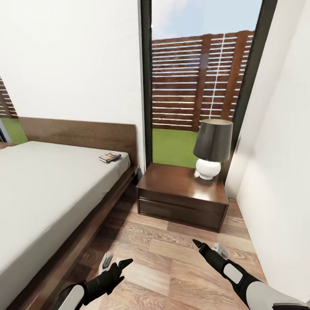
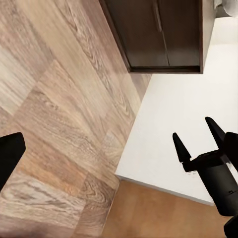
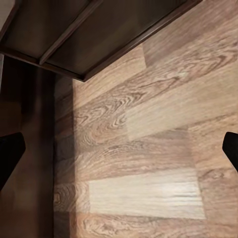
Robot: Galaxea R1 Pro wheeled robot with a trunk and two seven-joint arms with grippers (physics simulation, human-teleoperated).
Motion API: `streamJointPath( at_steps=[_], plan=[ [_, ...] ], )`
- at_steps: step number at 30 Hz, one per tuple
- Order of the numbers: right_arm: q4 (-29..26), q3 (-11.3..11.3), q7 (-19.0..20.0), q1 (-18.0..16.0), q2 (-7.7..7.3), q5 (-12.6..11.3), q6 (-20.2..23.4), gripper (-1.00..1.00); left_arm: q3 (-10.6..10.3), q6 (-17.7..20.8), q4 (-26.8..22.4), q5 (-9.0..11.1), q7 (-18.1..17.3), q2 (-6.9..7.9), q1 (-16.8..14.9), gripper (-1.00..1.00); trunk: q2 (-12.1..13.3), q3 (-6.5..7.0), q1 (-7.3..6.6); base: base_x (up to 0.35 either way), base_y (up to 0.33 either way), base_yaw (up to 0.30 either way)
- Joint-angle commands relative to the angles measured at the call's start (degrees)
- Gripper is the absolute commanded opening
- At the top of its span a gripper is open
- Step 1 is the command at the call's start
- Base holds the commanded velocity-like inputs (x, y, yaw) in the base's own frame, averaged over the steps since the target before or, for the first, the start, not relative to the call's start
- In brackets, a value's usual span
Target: In the bedroom, move the book from the bed onto either nightstand, and place the two sandals side by side next to the bed.
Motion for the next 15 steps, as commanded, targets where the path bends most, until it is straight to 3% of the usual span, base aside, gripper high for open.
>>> streamJointPath(
  at_steps=[1, 15],
  plan=[
    [0.0, 0.2, 0.1, 0.0, -0.03, -0.6, 0.4, 1.0, -0.1, 0.2, 0.0, 0.3, 0.0, 0.05, 0.0, 1.0, 0.0, -0.05, 0.01, 0.236, 0.0, 0.0],
    [0.0, 0.2, 0.2, 0.0, -0.03, -0.6, 0.4, 1.0, -0.1, 0.2, 0.0, 0.3, 0.0, 0.05, 0.0, 1.0, 0.0, -0.05, 0.01, 0.236, 0.0, 0.0]
  ],
)
